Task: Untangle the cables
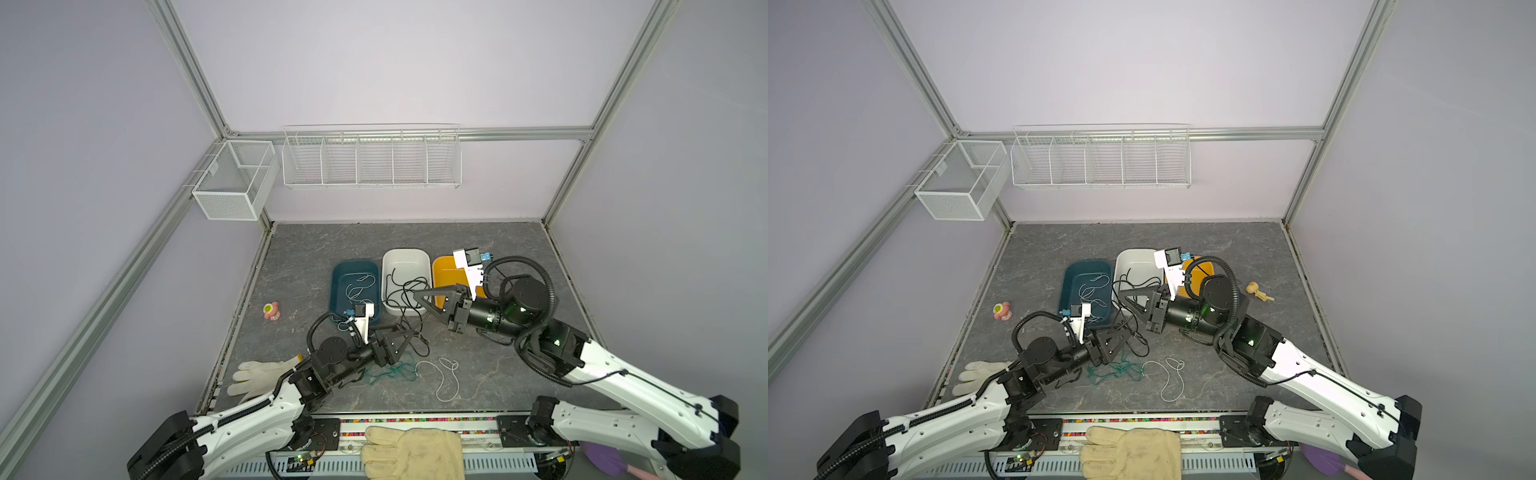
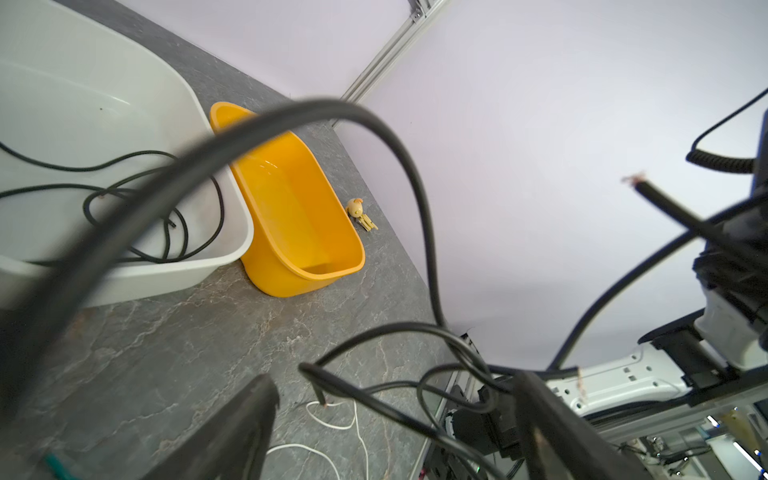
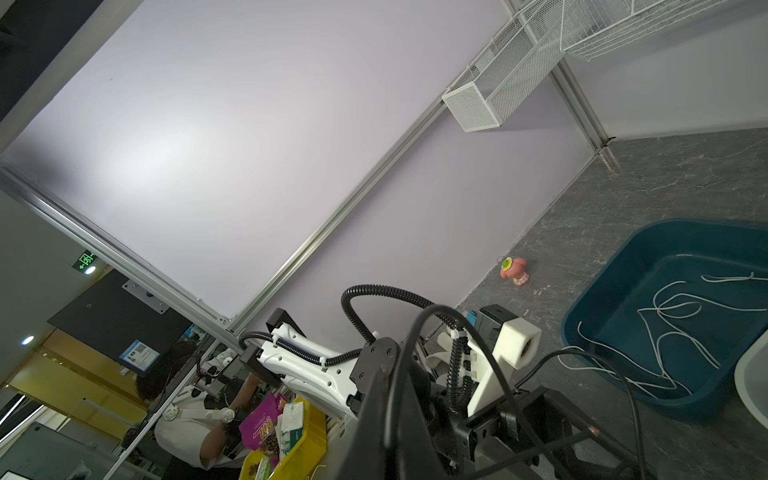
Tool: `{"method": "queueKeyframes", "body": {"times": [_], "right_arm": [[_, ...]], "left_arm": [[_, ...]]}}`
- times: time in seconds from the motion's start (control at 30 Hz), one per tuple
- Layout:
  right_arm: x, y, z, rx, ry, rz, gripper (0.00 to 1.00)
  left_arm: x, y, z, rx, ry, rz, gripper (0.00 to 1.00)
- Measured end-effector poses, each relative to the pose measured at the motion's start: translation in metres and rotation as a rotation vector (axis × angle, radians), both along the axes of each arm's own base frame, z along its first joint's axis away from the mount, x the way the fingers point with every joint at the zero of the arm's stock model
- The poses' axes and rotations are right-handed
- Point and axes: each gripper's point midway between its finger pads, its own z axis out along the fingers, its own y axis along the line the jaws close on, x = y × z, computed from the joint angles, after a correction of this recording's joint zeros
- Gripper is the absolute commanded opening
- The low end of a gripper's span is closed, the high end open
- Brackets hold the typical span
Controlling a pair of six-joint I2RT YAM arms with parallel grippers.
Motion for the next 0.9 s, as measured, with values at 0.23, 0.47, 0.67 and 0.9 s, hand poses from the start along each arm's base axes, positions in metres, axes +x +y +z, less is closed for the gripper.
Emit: {"method": "queueKeyframes", "body": {"times": [0.23,0.47,0.67,0.9], "right_arm": [[0.001,-0.003,0.001,-0.002,-0.010,-0.012,0.06],[0.002,-0.005,0.001,-0.007,-0.019,-0.027,0.06],[0.002,-0.005,0.000,-0.013,-0.020,-0.028,0.06],[0.001,-0.005,0.000,-0.014,-0.020,-0.026,0.06]], "left_arm": [[-0.002,-0.007,-0.005,0.018,0.014,-0.031,0.66],[-0.003,-0.007,-0.005,0.020,0.011,-0.036,0.48],[-0.002,-0.008,-0.008,0.031,0.008,-0.038,0.33],[-0.001,-0.013,-0.021,0.068,0.031,-0.049,0.18]]}}
